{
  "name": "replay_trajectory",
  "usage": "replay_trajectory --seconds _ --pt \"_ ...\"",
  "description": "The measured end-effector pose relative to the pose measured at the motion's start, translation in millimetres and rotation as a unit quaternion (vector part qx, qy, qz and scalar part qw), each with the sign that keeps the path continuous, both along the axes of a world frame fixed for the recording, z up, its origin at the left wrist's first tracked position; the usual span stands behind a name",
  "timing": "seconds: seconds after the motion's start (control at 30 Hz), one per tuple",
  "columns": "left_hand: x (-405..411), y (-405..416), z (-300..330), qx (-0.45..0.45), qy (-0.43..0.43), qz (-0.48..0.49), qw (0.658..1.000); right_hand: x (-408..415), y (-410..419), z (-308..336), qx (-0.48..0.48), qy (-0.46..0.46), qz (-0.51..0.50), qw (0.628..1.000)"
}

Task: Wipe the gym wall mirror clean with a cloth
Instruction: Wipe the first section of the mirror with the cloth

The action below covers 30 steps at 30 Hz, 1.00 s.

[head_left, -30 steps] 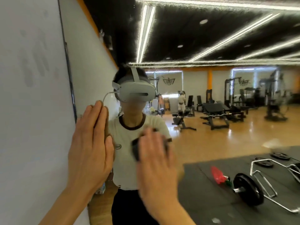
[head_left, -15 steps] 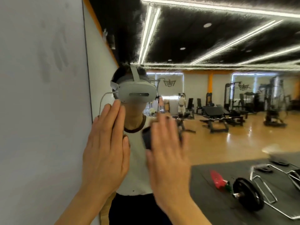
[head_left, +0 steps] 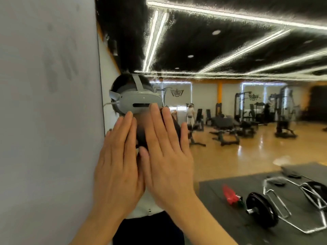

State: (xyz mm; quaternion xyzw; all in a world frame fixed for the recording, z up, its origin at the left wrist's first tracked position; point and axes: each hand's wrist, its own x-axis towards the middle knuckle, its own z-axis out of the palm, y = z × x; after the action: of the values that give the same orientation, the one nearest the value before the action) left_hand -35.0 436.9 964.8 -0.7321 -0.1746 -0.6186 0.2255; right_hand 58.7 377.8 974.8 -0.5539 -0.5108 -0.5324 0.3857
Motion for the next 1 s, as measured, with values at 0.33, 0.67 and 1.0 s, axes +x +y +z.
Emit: replay_trajectory --seconds 0.33,0.67,1.0 --pt "-47.2 16.1 0.5 0.010 0.045 0.019 0.999 94.9 -40.9 0.2 0.140 0.226 -0.023 0.964" --pt "-44.5 22.0 -2.5 0.016 0.036 0.018 0.999 77.6 -30.6 18.6 0.072 0.097 0.004 0.993" --pt "-46.1 18.3 -2.8 0.006 0.041 0.001 0.999 -12.5 14.6 41.3 0.057 0.013 0.027 0.998"
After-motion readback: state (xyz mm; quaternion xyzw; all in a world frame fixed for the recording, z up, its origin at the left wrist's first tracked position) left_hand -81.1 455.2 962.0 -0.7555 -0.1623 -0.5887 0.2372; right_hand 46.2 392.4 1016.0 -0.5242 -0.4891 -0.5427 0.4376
